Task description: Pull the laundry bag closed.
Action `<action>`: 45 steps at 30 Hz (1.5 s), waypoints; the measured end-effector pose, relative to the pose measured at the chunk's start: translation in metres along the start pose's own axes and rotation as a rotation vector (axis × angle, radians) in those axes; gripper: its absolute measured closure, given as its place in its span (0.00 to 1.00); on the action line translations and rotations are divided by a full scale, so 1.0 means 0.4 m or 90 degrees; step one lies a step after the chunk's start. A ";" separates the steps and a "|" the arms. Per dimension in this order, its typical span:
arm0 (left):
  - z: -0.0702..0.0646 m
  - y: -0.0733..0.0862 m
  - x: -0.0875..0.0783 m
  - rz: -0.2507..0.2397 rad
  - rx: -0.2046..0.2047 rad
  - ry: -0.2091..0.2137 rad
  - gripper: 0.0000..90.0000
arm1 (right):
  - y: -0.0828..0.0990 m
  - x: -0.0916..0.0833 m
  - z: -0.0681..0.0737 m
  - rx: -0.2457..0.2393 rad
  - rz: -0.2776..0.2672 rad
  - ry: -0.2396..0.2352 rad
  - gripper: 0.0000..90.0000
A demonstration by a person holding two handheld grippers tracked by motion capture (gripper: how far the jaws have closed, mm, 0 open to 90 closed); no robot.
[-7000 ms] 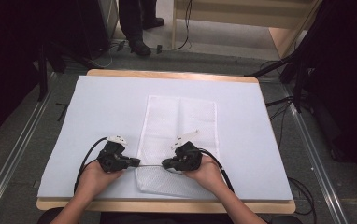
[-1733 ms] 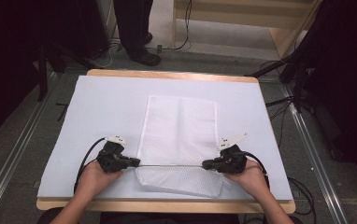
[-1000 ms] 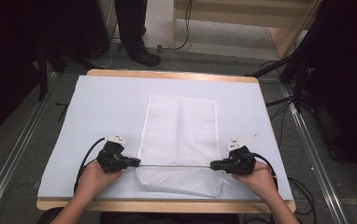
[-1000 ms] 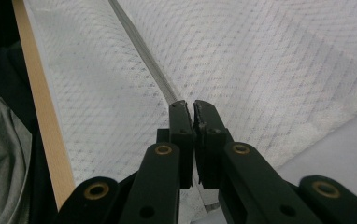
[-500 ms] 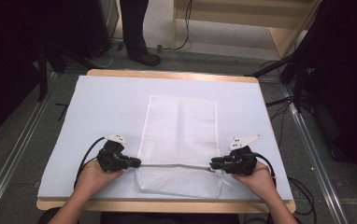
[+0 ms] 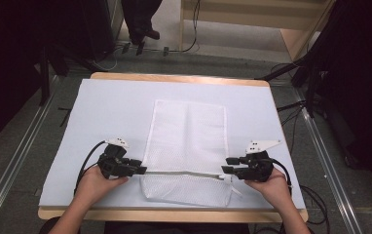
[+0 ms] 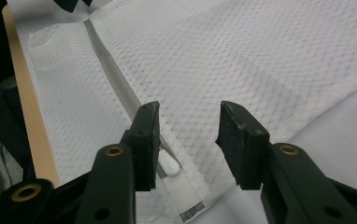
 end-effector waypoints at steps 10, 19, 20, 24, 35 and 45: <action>0.004 -0.010 -0.041 -0.027 -0.009 -0.027 0.47 | 0.008 -0.017 -0.035 0.012 -0.021 0.053 0.54; 0.023 -0.008 -0.085 -0.055 -0.026 -0.042 0.43 | 0.023 -0.047 -0.087 0.057 -0.054 0.105 0.39; 0.023 -0.008 -0.085 -0.055 -0.026 -0.042 0.42 | 0.023 -0.047 -0.087 0.057 -0.054 0.105 0.39; 0.033 -0.002 -0.099 -0.066 -0.004 -0.064 0.40 | 0.037 -0.068 -0.116 0.075 -0.058 0.130 0.37; 0.104 0.026 -0.166 -0.119 -0.022 -0.141 0.38 | 0.098 -0.114 -0.200 0.072 -0.065 0.241 0.32; 0.150 0.051 -0.193 -0.135 -0.076 -0.166 0.39 | 0.122 -0.112 -0.232 0.106 -0.068 0.257 0.28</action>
Point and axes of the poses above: each handheld gripper's, and its own axes: x roughly forward along the jaws, y roughly out of its underside, z roughly to its left, the point moved 5 cm from there along x, roughly forward along the jaws, and after that the axes turned 13 degrees about y, right-handed, at the moved point
